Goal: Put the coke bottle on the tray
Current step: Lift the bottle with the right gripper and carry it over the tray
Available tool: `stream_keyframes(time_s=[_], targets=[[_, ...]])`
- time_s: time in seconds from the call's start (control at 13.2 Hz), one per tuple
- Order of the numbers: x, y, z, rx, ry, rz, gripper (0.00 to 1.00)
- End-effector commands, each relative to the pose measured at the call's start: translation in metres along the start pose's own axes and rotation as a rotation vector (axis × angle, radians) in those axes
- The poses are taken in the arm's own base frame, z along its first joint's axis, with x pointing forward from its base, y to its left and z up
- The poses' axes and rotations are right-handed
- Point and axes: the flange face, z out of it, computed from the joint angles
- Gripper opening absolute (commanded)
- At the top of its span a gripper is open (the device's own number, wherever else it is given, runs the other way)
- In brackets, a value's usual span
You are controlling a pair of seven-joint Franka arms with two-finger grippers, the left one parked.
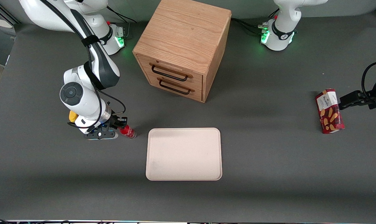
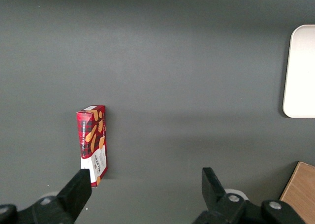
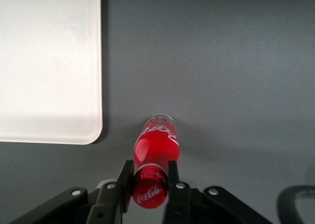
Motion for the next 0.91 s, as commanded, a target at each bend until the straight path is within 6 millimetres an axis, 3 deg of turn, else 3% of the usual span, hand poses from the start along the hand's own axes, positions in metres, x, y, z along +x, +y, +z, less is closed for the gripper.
stream_keyframes(time_s=[0.0, 0.15, 0.3, 0.84], targets=[[-0.005, 0.0, -0.01, 0.015, -0.001, -0.022, 0.0], [0.006, 0.002, -0.046, 0.008, -0.035, -0.011, 0.0], [0.009, 0.004, -0.104, 0.039, -0.062, 0.015, 0.0], [-0.02, 0.018, -0.248, 0.053, -0.036, 0.027, 0.0]])
